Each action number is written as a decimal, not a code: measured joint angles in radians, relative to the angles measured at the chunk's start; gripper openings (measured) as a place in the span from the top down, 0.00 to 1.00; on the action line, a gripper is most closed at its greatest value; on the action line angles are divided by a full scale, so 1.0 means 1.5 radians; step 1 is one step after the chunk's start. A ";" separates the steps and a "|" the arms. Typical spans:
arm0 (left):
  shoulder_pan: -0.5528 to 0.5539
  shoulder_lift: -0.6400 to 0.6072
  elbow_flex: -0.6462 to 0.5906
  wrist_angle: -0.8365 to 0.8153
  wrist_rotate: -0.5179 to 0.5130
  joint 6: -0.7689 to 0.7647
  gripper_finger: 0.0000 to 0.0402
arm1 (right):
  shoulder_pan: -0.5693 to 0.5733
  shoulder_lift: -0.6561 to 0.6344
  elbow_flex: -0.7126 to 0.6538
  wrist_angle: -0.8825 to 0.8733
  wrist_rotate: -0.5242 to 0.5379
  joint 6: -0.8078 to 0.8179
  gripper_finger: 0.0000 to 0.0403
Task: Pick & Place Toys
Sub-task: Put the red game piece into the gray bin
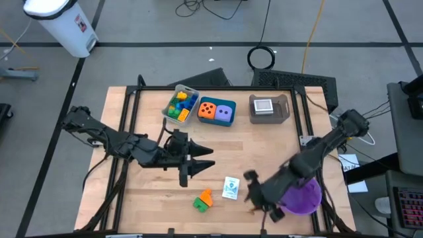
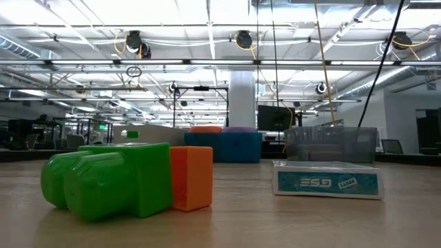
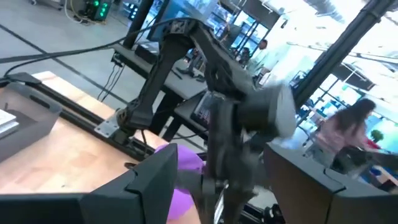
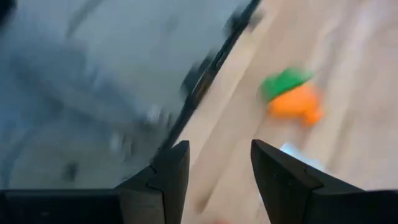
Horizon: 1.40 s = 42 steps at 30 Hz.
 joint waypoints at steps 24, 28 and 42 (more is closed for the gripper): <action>-0.001 0.001 0.000 -0.021 -0.029 -0.024 0.39 | 0.008 0.211 -0.001 -0.182 -0.175 -0.127 0.48; -0.001 0.001 0.000 -0.035 -0.040 -0.024 0.39 | 0.004 0.223 -0.001 -0.185 -0.173 -0.151 0.39; -0.003 0.025 0.000 -0.059 -0.047 -0.039 0.39 | 0.007 0.302 -0.002 -0.227 -0.139 -0.192 0.24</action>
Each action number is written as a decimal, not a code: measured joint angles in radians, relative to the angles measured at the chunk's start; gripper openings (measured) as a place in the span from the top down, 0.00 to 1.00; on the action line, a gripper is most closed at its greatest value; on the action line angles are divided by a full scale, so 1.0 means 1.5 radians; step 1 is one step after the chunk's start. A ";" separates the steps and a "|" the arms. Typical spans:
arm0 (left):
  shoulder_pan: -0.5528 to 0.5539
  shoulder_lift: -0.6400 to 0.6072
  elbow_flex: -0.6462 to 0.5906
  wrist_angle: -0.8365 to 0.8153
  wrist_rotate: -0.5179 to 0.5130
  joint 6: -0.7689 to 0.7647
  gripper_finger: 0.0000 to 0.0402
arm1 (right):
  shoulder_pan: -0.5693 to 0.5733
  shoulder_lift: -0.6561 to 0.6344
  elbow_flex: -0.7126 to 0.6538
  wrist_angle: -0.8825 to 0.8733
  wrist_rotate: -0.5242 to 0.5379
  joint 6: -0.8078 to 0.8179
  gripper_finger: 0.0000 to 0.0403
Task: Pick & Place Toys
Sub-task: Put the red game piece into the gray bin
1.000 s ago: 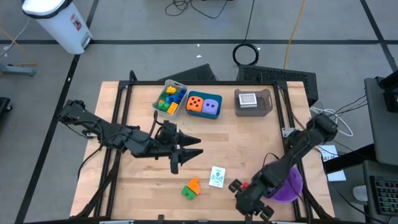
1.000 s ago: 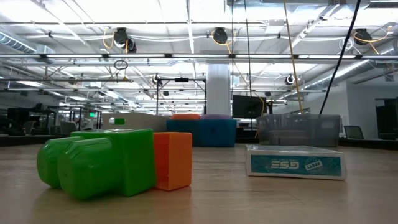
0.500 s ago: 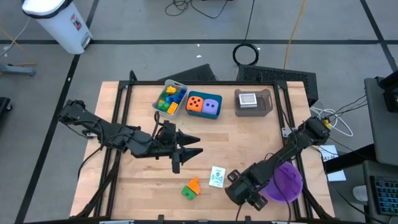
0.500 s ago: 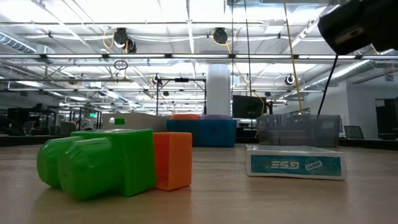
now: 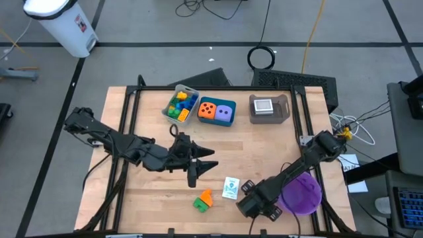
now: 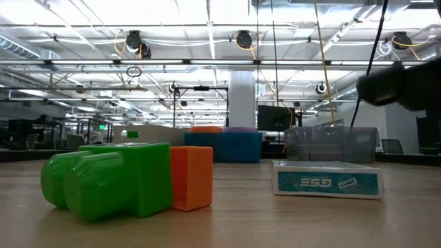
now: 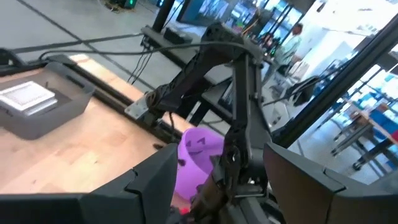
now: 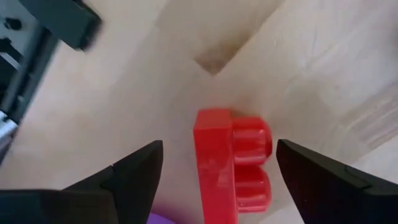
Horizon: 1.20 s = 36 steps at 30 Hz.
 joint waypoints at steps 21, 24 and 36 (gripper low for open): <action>-0.012 0.004 0.000 -0.034 0.003 -0.021 0.39 | -0.001 0.033 0.000 0.001 0.108 -0.030 0.57; -0.012 0.004 0.000 -0.042 0.003 -0.021 0.39 | -0.003 0.027 0.000 0.002 0.107 -0.030 0.60; -0.004 0.004 0.000 -0.032 0.002 -0.020 0.39 | -0.042 -0.134 0.000 0.026 0.155 -0.004 0.56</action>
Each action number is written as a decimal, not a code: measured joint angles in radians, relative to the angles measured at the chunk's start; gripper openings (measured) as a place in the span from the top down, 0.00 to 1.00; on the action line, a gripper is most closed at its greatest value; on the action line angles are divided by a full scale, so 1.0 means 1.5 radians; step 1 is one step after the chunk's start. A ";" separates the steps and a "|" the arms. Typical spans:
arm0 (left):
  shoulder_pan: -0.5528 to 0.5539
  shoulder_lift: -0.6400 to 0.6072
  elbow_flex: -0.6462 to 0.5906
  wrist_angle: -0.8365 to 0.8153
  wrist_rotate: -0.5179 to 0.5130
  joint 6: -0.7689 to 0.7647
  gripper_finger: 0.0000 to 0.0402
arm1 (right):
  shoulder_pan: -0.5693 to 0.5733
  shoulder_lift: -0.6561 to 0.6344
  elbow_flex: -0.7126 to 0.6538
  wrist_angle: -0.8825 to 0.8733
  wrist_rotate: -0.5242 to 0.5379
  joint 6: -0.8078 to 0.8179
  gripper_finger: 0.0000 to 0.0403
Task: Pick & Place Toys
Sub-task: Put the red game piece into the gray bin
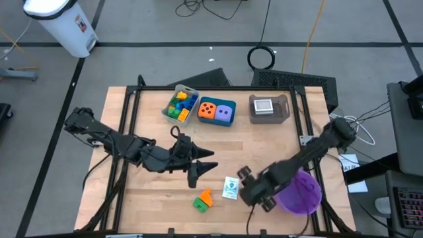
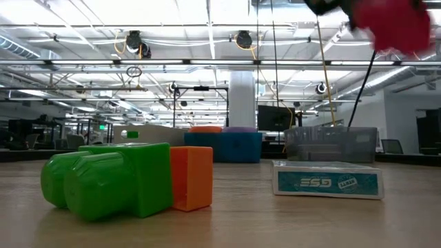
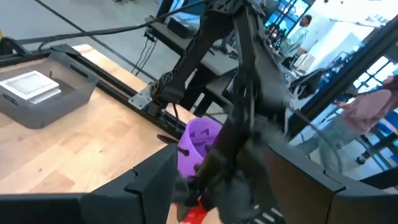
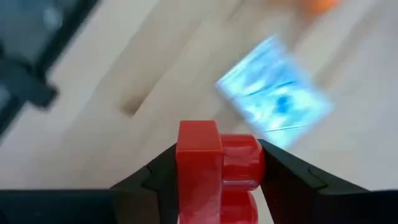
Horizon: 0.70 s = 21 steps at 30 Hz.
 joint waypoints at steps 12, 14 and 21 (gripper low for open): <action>0.055 -0.001 0.000 0.056 0.027 -0.040 0.39 | -0.159 -0.273 0.000 0.299 0.005 0.190 0.57; 0.073 -0.001 0.000 0.078 0.063 -0.052 0.39 | -0.182 -0.303 0.000 0.358 0.006 0.201 0.57; 0.109 -0.001 0.000 0.168 0.144 0.012 0.39 | -0.236 -0.351 0.000 0.519 0.005 0.206 0.59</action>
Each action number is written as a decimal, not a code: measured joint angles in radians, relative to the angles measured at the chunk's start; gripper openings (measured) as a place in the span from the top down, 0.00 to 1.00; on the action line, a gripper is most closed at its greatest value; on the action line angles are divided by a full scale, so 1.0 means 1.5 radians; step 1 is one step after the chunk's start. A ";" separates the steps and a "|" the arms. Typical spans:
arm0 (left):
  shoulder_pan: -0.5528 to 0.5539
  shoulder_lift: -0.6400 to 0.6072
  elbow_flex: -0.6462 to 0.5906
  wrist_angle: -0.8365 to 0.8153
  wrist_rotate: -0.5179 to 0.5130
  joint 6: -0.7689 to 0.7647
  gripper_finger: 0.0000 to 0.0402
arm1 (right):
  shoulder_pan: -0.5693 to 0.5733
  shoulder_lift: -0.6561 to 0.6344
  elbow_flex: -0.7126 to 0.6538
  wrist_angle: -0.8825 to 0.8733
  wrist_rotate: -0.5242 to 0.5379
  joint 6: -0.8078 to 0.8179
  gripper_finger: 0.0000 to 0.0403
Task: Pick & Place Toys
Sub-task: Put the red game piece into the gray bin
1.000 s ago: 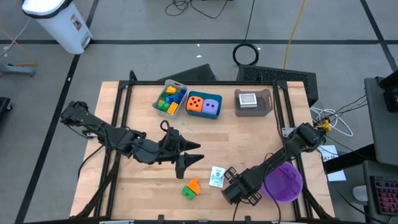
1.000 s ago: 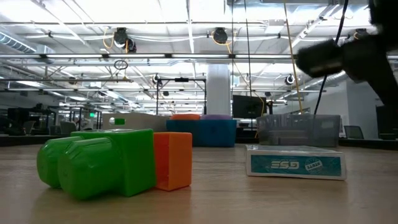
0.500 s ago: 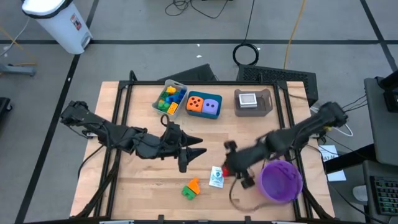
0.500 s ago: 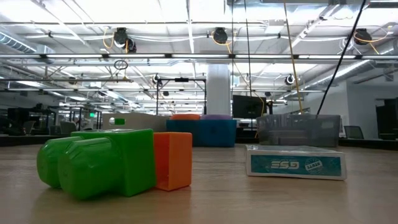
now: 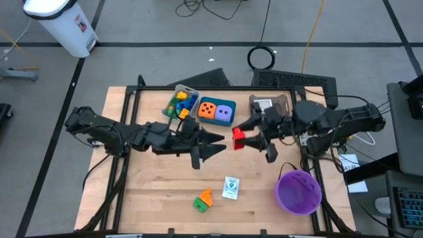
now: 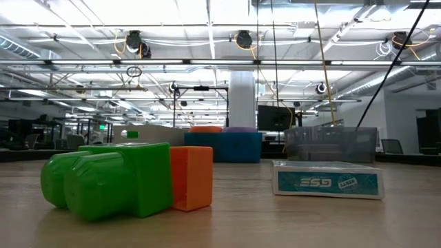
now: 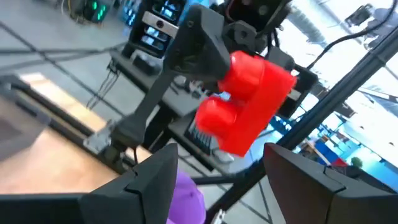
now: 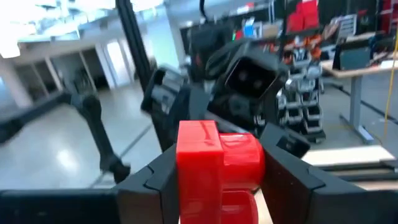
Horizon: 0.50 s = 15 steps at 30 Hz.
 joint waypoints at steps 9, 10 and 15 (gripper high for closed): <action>0.017 0.046 0.000 0.117 -0.003 0.086 0.39 | -0.028 0.019 0.000 0.035 -0.006 0.055 0.59; 0.020 0.056 0.000 0.130 -0.001 0.093 0.39 | -0.027 0.024 0.000 0.035 -0.011 0.057 0.59; 0.022 0.094 0.000 0.177 0.003 0.110 0.39 | -0.027 0.040 0.000 0.032 -0.023 0.087 0.59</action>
